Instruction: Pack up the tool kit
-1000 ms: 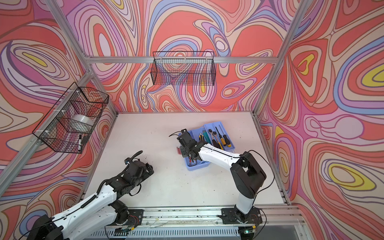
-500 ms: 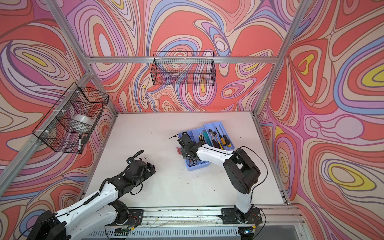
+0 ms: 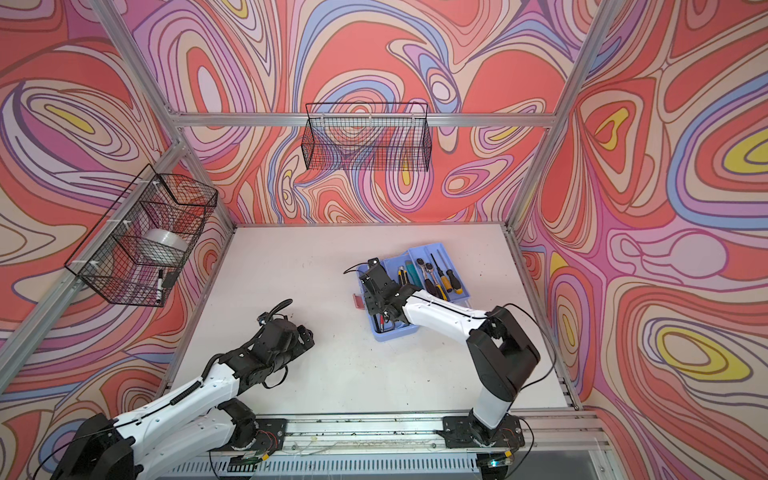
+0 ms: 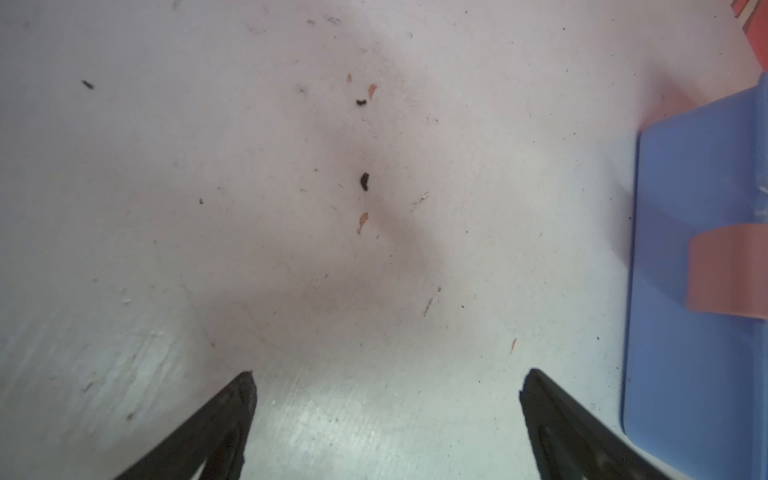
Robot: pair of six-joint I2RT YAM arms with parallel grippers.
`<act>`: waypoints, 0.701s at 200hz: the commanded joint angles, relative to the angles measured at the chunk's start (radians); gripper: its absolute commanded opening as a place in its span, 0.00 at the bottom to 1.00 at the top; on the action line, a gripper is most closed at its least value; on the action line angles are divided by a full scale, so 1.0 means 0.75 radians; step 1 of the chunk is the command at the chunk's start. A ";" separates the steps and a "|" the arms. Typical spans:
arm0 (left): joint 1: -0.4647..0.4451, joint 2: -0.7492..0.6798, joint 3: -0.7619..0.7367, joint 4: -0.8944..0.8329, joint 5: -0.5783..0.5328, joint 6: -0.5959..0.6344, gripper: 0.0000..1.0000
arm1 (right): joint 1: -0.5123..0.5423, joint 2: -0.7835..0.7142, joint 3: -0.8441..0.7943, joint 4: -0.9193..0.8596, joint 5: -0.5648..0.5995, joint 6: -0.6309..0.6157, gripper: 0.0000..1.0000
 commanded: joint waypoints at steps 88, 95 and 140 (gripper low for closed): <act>-0.232 0.238 0.265 0.100 -0.099 0.116 1.00 | -0.434 -0.504 -0.329 0.109 -0.161 -0.130 0.76; -0.235 0.249 0.271 0.099 -0.097 0.120 1.00 | -0.477 -0.526 -0.343 0.104 -0.176 -0.133 0.76; -0.246 0.254 0.284 0.095 -0.104 0.133 1.00 | -0.753 -0.613 -0.399 0.114 -0.317 -0.146 0.80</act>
